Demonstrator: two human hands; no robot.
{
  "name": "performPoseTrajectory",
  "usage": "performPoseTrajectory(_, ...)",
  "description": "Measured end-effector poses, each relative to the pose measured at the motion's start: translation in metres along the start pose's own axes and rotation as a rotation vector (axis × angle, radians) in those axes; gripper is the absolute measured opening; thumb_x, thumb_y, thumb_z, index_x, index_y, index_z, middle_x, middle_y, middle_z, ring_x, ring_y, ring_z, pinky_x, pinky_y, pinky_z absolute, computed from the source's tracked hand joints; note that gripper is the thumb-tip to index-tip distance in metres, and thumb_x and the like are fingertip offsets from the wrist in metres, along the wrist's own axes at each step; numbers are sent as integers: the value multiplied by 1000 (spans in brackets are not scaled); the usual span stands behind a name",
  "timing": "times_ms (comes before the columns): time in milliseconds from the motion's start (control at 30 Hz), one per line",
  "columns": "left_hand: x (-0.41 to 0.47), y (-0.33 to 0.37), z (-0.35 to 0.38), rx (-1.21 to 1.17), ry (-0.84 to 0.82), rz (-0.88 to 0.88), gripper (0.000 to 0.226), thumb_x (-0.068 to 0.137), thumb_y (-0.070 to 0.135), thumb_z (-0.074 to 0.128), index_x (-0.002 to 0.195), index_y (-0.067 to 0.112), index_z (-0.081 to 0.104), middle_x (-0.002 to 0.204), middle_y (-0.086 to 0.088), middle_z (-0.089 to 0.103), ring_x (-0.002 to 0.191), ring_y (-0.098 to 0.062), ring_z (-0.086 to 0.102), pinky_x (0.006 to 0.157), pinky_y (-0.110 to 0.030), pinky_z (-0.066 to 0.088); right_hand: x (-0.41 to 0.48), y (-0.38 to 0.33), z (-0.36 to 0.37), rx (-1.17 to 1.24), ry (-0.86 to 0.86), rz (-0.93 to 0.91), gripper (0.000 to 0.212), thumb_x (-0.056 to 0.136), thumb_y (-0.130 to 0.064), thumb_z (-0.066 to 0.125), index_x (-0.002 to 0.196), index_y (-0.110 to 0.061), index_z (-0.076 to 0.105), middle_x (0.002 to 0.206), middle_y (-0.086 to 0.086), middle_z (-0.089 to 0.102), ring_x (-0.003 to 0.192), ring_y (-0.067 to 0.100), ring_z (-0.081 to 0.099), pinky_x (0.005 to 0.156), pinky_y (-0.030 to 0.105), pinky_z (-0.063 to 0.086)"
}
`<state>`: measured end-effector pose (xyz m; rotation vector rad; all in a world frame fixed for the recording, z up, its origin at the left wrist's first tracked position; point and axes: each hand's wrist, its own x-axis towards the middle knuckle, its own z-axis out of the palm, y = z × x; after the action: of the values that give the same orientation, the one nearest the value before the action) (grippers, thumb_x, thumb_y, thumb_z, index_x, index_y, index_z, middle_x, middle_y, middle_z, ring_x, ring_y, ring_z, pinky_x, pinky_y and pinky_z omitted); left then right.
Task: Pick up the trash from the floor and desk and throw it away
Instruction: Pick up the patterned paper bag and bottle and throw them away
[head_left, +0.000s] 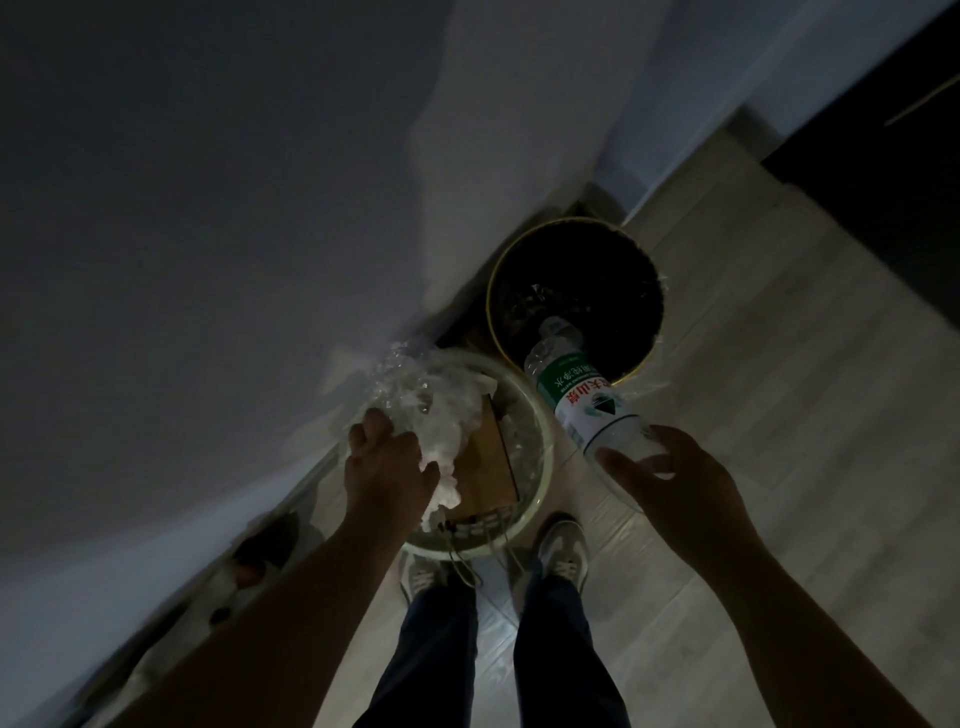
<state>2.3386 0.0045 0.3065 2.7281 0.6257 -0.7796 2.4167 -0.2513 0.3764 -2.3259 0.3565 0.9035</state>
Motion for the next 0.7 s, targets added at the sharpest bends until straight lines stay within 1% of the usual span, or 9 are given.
performPoseTrajectory(100, -1, -10, 3, 127, -103, 149, 33, 85, 49, 59, 99, 21, 69, 157, -4, 14, 143, -29, 13, 107, -38, 37, -2, 2, 2, 3, -8, -7, 74, 75, -58, 66, 133, -17, 46, 105, -1, 60, 91, 12, 57, 69, 23, 46)
performPoseTrajectory(133, -1, -11, 6, 93, -181, 183, 33, 87, 47, 58, 101, 20, 69, 156, -3, 22, 144, -27, 19, 107, -38, 37, -2, 3, 2, -2, -11, -7, 75, 75, -58, 66, 133, -16, 46, 104, -1, 59, 90, 12, 58, 67, 23, 46)
performPoseTrajectory(167, 0, -12, 9, 1, -277, 173, 33, 87, 45, 60, 103, 17, 67, 147, -6, 39, 136, -26, 36, 100, -34, 42, -3, 4, 3, -10, -14, -3, 75, 75, -58, 67, 134, -15, 45, 104, 1, 60, 91, 14, 59, 66, 23, 46)
performPoseTrajectory(200, 0, -12, 12, -109, -370, 142, 31, 86, 42, 64, 100, 15, 64, 128, -6, 55, 118, -21, 53, 88, -27, 46, -3, 5, 3, -14, -16, 1, 76, 75, -57, 67, 134, -15, 45, 106, 3, 61, 91, 14, 59, 66, 24, 46)
performPoseTrajectory(267, -2, -13, 17, -266, -461, 95, 26, 82, 39, 69, 91, 17, 58, 102, -1, 58, 88, -12, 58, 67, -18, 42, -3, 7, 4, -20, -20, 4, 75, 76, -55, 67, 134, -13, 45, 110, 7, 62, 93, 16, 59, 71, 27, 49)
performPoseTrajectory(333, -5, -14, 24, -354, -445, 74, 27, 80, 37, 72, 91, 19, 56, 103, 2, 53, 90, -11, 57, 63, -16, 39, -4, 9, 3, -22, -28, 6, 74, 75, -55, 67, 133, -13, 45, 110, 8, 63, 93, 16, 59, 72, 28, 49)
performPoseTrajectory(500, -5, -8, 37, -493, -216, 87, 41, 77, 23, 75, 109, 16, 51, 110, 5, 53, 90, -6, 59, 62, -8, 43, -5, 15, 5, -24, -38, 19, 76, 73, -57, 66, 132, -14, 46, 101, 0, 58, 89, 14, 59, 73, 29, 51)
performPoseTrajectory(600, 1, -4, 44, -552, -243, 118, 65, 77, 19, 75, 132, 19, 40, 126, 5, 46, 109, -7, 49, 72, -9, 41, -2, 20, 9, -31, -46, 7, 78, 70, -58, 66, 131, -14, 46, 101, 0, 58, 88, 13, 60, 73, 29, 53)
performPoseTrajectory(700, 6, 0, 56, -487, -290, 173, 64, 79, 20, 74, 134, 18, 42, 133, -2, 48, 103, -7, 46, 66, -1, 37, 5, 25, 15, -22, -46, -1, 82, 67, -60, 65, 132, -15, 45, 101, -1, 57, 89, 13, 60, 70, 28, 53)
